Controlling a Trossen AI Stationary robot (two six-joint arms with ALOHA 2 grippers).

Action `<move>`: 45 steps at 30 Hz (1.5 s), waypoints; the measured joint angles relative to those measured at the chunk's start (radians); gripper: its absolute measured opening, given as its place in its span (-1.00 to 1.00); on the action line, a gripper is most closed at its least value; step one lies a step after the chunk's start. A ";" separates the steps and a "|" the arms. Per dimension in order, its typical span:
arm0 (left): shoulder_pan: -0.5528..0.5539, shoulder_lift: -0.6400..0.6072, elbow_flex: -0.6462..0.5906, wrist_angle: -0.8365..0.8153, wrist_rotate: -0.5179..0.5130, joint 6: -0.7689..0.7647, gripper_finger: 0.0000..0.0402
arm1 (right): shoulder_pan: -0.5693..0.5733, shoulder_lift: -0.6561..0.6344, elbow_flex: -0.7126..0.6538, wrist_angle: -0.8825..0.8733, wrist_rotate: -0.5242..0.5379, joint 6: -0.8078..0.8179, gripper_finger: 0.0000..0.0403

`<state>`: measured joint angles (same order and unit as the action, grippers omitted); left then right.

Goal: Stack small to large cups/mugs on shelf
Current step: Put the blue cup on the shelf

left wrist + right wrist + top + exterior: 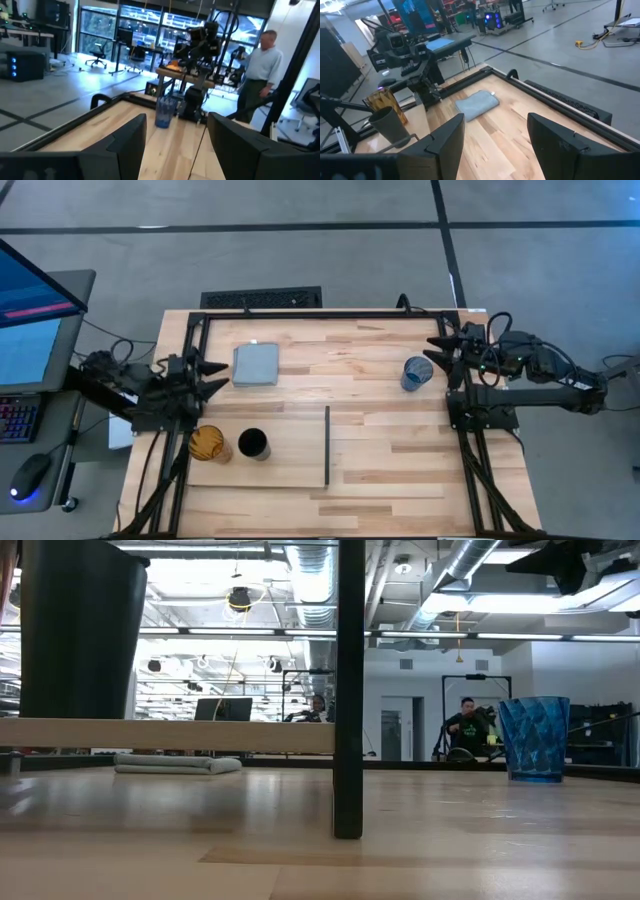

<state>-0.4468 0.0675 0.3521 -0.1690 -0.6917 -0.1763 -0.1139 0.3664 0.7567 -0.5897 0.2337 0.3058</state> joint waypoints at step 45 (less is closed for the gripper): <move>0.689 0.371 -0.002 0.204 0.698 0.025 0.01 | 0.000 0.007 0.000 0.105 0.113 -0.068 0.19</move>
<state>0.2423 0.4388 0.3496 0.0350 0.0065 -0.1518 -0.1139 0.3732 0.7567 -0.4847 0.3468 0.2375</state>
